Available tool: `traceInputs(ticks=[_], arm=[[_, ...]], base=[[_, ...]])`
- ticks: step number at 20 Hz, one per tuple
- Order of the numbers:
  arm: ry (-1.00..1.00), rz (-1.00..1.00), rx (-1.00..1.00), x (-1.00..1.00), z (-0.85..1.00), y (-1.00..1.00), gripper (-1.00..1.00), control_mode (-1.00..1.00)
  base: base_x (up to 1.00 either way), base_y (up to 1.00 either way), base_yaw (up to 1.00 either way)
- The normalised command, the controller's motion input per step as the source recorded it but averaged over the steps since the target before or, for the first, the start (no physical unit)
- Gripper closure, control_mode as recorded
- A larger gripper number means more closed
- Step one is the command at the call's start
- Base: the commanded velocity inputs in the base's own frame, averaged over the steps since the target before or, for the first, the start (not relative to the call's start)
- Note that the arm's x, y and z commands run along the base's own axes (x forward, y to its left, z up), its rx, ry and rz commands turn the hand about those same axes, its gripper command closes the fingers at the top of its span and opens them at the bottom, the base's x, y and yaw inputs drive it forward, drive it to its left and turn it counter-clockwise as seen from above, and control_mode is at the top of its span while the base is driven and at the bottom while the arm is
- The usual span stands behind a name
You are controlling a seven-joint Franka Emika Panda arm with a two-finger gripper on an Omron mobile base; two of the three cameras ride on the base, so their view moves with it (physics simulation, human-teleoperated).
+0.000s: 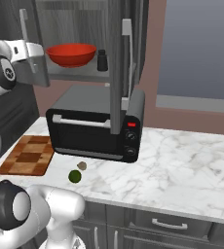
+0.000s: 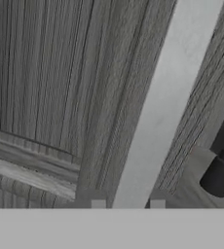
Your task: Open the cabinet. Place the bowl and condiment on the counter. Then place the lime and garlic on the cutting board.
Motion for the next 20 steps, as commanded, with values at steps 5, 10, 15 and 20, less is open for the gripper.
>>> traceInputs(ticks=[5,10,15,20], arm=[[-0.04,-0.04,-0.07,-0.35,0.29,0.49,1.0,-1.0],[-0.04,-0.05,-0.05,-0.35,0.3,0.5,1.0,-1.0],[-0.04,-0.06,-0.06,-0.36,0.31,0.6,1.0,-1.0],[-0.04,-0.07,-0.04,-0.37,0.35,0.65,1.0,-1.0]], base=[[0.0,0.0,0.0],[0.0,0.0,0.0],[0.0,0.0,0.0],[0.0,0.0,0.0]])
